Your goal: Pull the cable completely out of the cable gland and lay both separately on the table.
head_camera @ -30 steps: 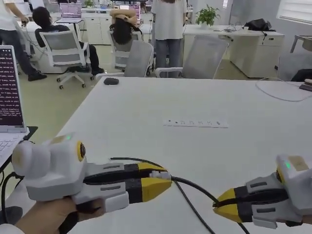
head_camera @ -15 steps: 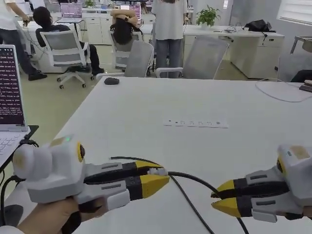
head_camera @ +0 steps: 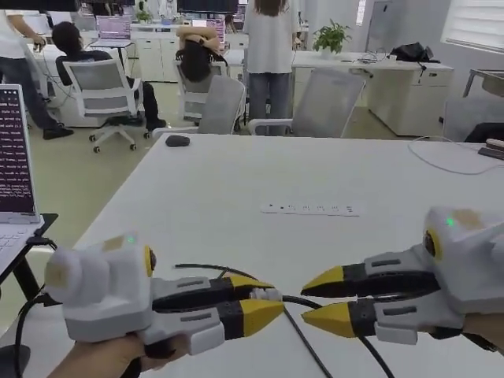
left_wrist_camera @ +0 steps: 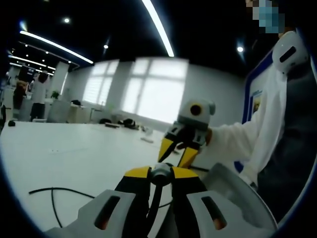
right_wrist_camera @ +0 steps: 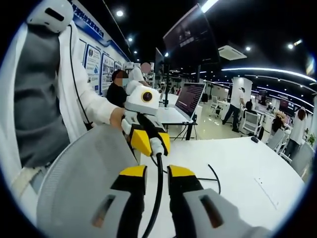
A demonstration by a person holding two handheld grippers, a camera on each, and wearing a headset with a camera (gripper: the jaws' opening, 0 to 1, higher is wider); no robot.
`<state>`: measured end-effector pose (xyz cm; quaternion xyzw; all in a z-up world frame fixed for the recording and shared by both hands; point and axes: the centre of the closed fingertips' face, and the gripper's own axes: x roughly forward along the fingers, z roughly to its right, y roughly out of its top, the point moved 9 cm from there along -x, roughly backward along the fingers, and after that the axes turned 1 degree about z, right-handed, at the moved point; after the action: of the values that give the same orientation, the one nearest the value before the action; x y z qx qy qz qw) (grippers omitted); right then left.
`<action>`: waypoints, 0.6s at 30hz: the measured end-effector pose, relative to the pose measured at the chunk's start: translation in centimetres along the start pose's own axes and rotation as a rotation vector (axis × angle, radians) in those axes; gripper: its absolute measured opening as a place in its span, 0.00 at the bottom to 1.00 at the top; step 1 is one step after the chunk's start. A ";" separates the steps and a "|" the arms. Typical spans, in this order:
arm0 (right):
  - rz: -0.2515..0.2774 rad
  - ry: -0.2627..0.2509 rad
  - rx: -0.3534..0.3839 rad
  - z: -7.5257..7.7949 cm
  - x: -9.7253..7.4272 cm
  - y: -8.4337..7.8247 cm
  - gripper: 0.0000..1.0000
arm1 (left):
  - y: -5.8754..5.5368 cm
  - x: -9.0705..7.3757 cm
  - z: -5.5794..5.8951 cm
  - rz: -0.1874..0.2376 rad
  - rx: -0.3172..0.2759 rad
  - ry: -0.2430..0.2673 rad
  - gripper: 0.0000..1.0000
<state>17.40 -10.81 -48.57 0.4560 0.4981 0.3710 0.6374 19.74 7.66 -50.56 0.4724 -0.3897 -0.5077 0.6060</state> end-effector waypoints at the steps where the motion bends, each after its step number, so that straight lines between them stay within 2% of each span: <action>1: 0.000 0.003 -0.006 0.1 0.1 -0.1 0.14 | 0.0 0.0 -0.1 -0.003 0.001 0.000 0.16; 5: 0.000 0.001 -0.031 0.4 0.4 -0.1 0.05 | -0.1 0.2 0.0 -0.007 0.011 -0.007 0.16; 18: 0.014 -0.010 -0.031 1.0 0.8 -0.4 0.03 | 0.2 0.1 -0.5 -0.016 0.029 0.001 0.16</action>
<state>18.58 -10.38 -49.13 0.4511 0.4859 0.3808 0.6445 20.28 7.70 -50.46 0.4844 -0.3929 -0.5065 0.5953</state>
